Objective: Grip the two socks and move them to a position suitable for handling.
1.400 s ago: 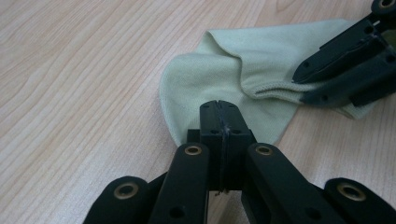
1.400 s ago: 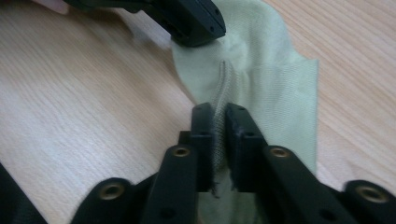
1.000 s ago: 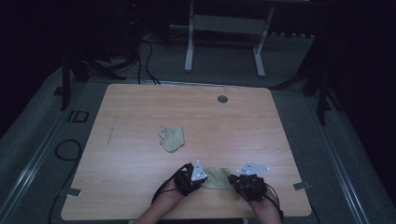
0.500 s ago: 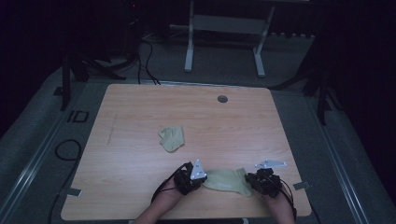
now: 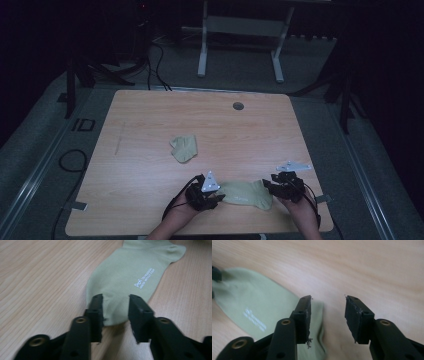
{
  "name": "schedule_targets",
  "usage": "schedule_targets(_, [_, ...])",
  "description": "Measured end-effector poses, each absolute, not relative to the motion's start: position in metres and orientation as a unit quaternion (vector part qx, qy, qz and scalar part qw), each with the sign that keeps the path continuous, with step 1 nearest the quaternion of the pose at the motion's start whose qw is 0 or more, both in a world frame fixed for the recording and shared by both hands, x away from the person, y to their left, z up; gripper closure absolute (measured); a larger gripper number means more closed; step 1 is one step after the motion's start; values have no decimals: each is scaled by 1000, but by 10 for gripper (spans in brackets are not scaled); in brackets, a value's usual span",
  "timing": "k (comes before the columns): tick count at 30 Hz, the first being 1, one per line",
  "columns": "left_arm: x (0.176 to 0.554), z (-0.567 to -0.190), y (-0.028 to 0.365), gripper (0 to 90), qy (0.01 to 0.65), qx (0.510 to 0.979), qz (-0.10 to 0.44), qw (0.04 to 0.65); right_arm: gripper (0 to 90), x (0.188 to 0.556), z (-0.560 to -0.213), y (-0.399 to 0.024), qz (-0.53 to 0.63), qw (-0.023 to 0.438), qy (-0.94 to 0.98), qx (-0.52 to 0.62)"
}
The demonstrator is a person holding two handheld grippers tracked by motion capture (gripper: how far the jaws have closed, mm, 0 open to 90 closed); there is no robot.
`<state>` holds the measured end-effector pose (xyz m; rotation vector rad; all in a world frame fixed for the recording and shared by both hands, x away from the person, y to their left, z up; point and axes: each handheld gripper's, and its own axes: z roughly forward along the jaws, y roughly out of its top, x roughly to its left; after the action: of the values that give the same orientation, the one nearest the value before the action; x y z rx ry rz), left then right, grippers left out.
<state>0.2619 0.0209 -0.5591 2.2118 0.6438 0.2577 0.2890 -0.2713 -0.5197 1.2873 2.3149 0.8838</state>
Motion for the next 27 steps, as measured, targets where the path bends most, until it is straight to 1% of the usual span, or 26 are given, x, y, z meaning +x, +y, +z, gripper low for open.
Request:
schedule_targets(3, [254, -554, 36, 592, 261, 870, 94, 408, 523, 302, -510, -253, 315, 180, 826, 431])
schedule_targets(5, [250, -554, 46, 592, 271, 867, 95, 407, 504, 310, -507, -243, 317, 176, 830, 424])
schedule_targets(9, [246, -556, 61, 592, 285, 861, 97, 410, 487, 326, -503, -220, 323, 171, 837, 407])
schedule_targets(10, [244, -558, 73, 592, 296, 856, 96, 413, 482, 329, -502, -213, 324, 169, 840, 402])
schedule_targets(12, [243, -559, 79, 592, 303, 854, 98, 412, 479, 332, -501, -206, 326, 167, 842, 397])
schedule_targets(13, [241, -562, 91, 593, 317, 847, 100, 414, 477, 338, -498, -193, 331, 162, 845, 388])
schedule_targets(15, [241, -562, 91, 593, 317, 847, 100, 414, 477, 341, -496, -185, 332, 161, 847, 383])
schedule_targets(16, [237, -563, 105, 593, 330, 843, 104, 412, 475, 341, -496, -185, 332, 161, 847, 383])
schedule_targets(17, [235, -564, 110, 594, 335, 840, 107, 413, 468, 347, -493, -168, 335, 159, 851, 372])
schedule_targets(23, [226, -565, 139, 593, 359, 827, 119, 416, 444, 365, -489, -121, 336, 151, 863, 346])
schedule_targets(27, [221, -567, 151, 595, 375, 820, 126, 415, 433, 378, -489, -90, 333, 147, 869, 334])
